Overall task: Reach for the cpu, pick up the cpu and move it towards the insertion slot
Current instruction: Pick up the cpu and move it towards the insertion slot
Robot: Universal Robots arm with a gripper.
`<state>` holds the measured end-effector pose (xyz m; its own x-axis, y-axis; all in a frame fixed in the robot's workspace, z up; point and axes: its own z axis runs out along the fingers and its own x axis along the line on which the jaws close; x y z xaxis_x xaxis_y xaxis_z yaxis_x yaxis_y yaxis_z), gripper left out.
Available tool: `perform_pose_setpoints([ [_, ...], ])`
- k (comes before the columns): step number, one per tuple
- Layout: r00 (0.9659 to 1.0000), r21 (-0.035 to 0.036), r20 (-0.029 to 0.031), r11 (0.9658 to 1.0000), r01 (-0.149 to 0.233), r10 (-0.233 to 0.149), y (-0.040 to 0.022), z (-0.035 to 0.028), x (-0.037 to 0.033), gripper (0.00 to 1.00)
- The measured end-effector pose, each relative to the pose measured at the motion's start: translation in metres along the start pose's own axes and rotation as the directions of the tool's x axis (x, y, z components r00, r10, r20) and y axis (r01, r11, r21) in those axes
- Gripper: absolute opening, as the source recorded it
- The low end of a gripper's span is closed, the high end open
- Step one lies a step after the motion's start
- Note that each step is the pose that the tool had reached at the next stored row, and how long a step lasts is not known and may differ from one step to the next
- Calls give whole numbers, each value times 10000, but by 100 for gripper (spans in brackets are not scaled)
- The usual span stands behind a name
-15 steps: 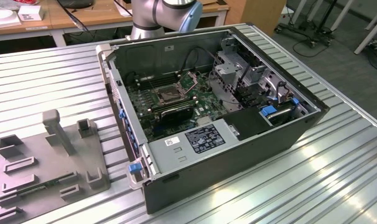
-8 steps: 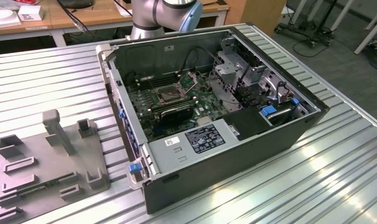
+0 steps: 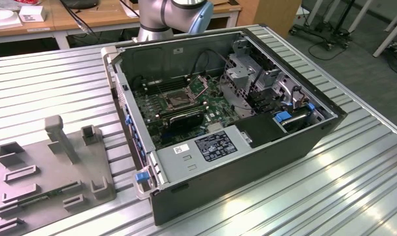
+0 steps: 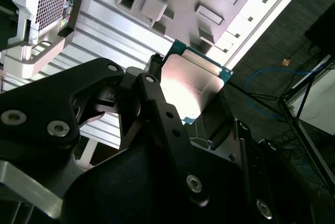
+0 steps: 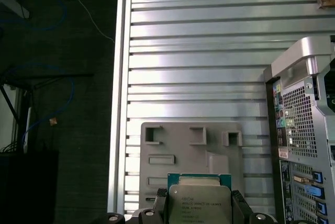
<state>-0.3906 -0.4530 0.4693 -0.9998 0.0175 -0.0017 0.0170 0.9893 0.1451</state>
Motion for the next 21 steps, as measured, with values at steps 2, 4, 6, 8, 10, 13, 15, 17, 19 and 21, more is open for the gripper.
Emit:
perform_pose_setpoints([
  [2, 10000, -1, 1, 10000, 0, 0, 0, 1, -1, 55],
  [4, 10000, -1, 1, 10000, 0, 0, 0, 3, -8, 55],
  [6, 10000, -1, 1, 10000, 0, 0, 0, 3, -8, 55],
  [8, 10000, -2, 2, 10000, 1, -1, 0, 3, -9, 55],
  [10, 10000, -2, 1, 10000, 0, 0, 0, 3, -9, 55],
  [13, 10000, -1, 0, 10000, 2, -2, 0, 2, -25, 55],
  [15, 10000, -2, 2, 10000, 1, -1, 0, 4, -44, 55],
  [17, 10000, -1, 1, 10000, 0, 0, 1, 4, -65, 55],
  [19, 10000, -2, 2, 10000, 1, -1, 1, 5, -90, 55],
  [21, 10000, -1, 1, 10000, 1, -1, 1, 4, -115, 55],
])
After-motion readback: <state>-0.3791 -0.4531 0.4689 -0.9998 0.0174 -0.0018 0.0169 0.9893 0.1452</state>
